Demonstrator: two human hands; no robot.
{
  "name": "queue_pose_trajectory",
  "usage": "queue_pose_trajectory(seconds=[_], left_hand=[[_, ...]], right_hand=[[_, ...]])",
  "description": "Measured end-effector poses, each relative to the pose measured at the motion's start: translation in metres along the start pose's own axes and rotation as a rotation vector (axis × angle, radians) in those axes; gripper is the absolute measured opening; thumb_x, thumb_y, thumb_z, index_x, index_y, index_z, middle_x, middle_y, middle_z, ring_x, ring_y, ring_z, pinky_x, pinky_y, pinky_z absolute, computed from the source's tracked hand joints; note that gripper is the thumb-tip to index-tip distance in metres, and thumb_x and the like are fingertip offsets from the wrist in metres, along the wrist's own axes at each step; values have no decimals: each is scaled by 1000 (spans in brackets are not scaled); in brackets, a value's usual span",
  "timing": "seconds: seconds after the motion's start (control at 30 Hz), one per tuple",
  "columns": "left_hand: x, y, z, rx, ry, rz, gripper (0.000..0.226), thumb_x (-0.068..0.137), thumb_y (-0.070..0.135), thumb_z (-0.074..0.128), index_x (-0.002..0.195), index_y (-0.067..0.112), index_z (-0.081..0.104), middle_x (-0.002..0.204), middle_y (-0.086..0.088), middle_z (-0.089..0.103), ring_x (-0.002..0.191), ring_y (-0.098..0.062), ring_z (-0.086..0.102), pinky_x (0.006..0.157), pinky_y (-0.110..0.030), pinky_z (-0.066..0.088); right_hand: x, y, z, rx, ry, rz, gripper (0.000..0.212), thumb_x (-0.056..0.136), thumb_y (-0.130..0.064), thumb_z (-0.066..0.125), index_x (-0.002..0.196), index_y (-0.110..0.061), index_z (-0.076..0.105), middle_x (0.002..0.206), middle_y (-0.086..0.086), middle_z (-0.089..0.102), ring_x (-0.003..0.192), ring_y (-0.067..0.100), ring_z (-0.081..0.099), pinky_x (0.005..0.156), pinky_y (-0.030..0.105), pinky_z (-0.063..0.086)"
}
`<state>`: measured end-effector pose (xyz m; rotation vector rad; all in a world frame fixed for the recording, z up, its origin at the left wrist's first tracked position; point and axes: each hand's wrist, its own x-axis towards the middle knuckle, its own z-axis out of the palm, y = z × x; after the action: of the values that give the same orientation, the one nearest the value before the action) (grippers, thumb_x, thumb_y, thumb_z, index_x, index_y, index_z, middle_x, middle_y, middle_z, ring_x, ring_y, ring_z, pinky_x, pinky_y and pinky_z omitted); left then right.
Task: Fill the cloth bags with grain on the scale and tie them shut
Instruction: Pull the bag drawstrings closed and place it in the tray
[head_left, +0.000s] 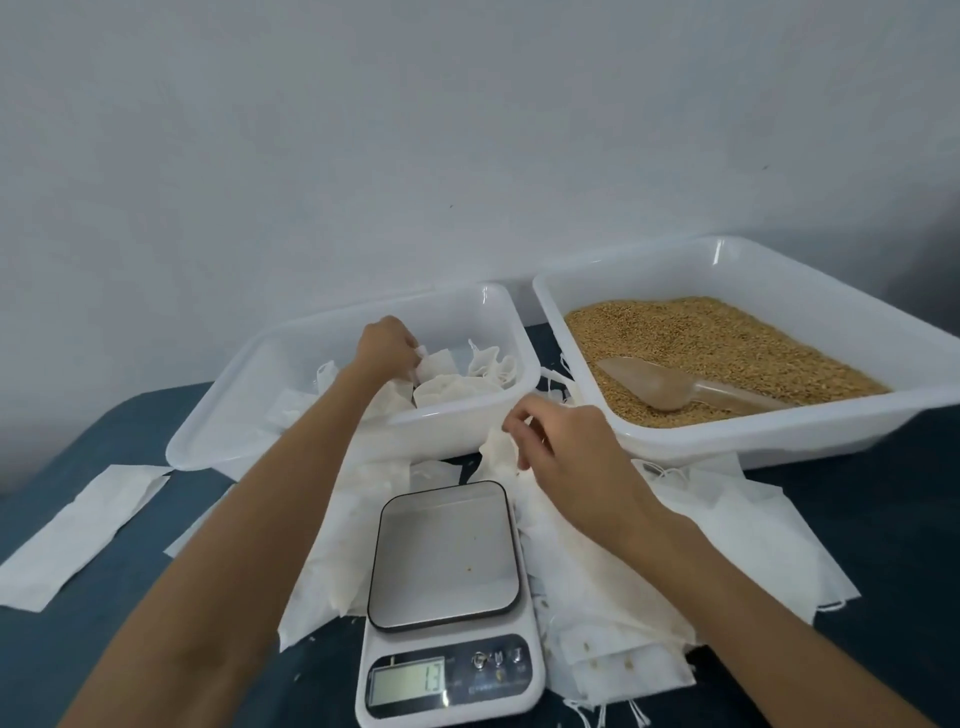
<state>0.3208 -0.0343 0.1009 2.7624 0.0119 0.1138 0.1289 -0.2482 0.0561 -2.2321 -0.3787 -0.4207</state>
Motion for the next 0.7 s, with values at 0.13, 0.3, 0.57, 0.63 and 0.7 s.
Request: queue_pose_trajectory(seconds=[0.13,0.3,0.57,0.63,0.7], left_hand=[[-10,0,-3,-48,-16,31,22,93,5,72,113,0,77,117,-16,74,114,-32,66,93,-35,51],[-65,14,-7,-103,323,221,21,99,13,66,119,6,66,105,-10,70,96,-28,64,85,-38,48],[-215,52,43,-131,-142,683,25,92,41,76,107,20,75,95,11,64,85,-5,49,76,-25,43],[-225,58,52,-82,-242,650,37,90,45,78,119,23,70,102,9,67,95,-10,54,85,-30,46],[-228,61,55,-56,-258,610,37,90,36,80,121,24,67,100,9,69,97,-12,56,87,-34,46]], right_hand=[[2,-9,-10,348,95,17,24,107,-23,45,96,-19,66,65,0,69,49,23,51,49,35,43],[11,-11,-38,598,233,-5,27,108,-18,43,97,-6,64,62,9,66,49,26,43,50,34,37],[12,-8,-49,658,243,45,25,106,-15,48,97,2,65,60,11,64,45,14,42,46,25,32],[11,-8,-47,655,242,53,25,106,-14,48,97,3,64,60,13,63,45,14,43,46,27,32],[12,-6,-47,668,239,59,25,106,-14,48,96,3,64,60,13,63,46,14,43,47,27,31]])
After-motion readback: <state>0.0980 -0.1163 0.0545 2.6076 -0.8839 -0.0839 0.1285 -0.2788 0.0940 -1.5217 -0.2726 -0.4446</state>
